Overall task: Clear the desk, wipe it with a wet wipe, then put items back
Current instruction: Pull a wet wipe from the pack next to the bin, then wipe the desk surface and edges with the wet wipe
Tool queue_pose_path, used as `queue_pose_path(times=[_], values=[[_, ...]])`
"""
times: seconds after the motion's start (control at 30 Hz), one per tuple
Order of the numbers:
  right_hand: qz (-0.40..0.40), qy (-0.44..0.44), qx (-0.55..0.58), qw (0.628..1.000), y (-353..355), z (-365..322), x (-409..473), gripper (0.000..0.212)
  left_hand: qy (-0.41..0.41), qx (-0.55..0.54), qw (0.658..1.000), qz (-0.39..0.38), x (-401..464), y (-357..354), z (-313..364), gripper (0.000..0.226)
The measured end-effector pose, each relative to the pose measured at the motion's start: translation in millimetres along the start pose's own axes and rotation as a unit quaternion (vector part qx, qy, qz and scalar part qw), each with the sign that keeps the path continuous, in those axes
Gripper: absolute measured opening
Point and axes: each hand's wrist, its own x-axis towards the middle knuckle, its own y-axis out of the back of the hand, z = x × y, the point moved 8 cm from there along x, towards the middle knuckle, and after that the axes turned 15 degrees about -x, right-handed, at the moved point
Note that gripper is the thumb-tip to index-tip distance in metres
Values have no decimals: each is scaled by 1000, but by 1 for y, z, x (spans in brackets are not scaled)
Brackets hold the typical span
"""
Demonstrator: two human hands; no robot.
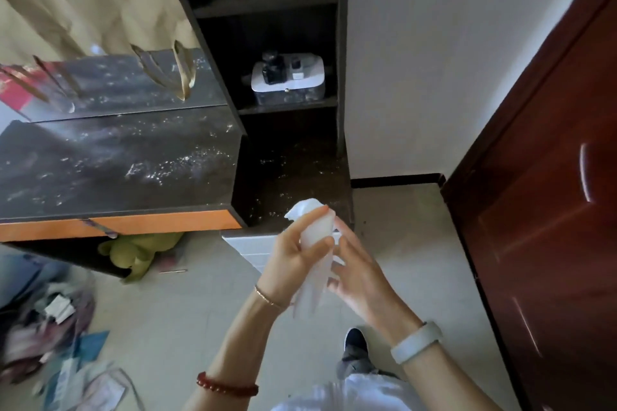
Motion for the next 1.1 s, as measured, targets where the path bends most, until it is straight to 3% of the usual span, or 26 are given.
queue_pose_path(times=[0.1, 0.17, 0.27, 0.33, 0.4, 0.5, 0.6, 0.73, 0.77, 0.83, 0.9, 1.0, 1.1], values=[[56, 17, -31, 998, 14, -25, 37, 27, 14, -13, 998, 55, 30, 29, 2, 39], [98, 43, -189, 976, 22, -40, 57, 20, 34, 12, 996, 83, 41, 45, -3, 38], [100, 97, -463, 875, 20, -49, 88, 28, 62, 146, 976, 147, 61, 70, -11, 32], [88, 115, -560, 816, 18, -46, 104, 40, 63, 296, 942, 145, 76, 81, -15, 20], [85, 117, -601, 786, 22, -40, 120, 41, 73, 370, 919, 115, 91, 89, -30, 19], [34, 69, -585, 808, 36, -16, 141, 35, 101, 331, 927, 146, 111, 111, -57, 28], [-24, -52, -547, 835, 52, 16, 163, 16, 164, 243, 940, 173, 138, 131, -94, 33], [116, -55, -553, 823, 95, 24, 209, 19, 155, 207, 949, 182, 189, 148, -131, 20], [145, -51, -583, 798, 109, 28, 223, 33, 139, 215, 950, 180, 202, 151, -138, 20], [188, -52, -681, 705, 131, 35, 246, 58, 118, 276, 938, 175, 220, 159, -151, 41], [199, -27, -744, 637, 139, 47, 262, 62, 91, 365, 909, 179, 228, 167, -165, 46], [121, 44, -801, 585, 133, 81, 273, 53, 69, 456, 871, 169, 222, 178, -189, 45], [73, 36, -813, 576, 135, 119, 280, 50, 82, 491, 847, 187, 216, 192, -215, 47]])
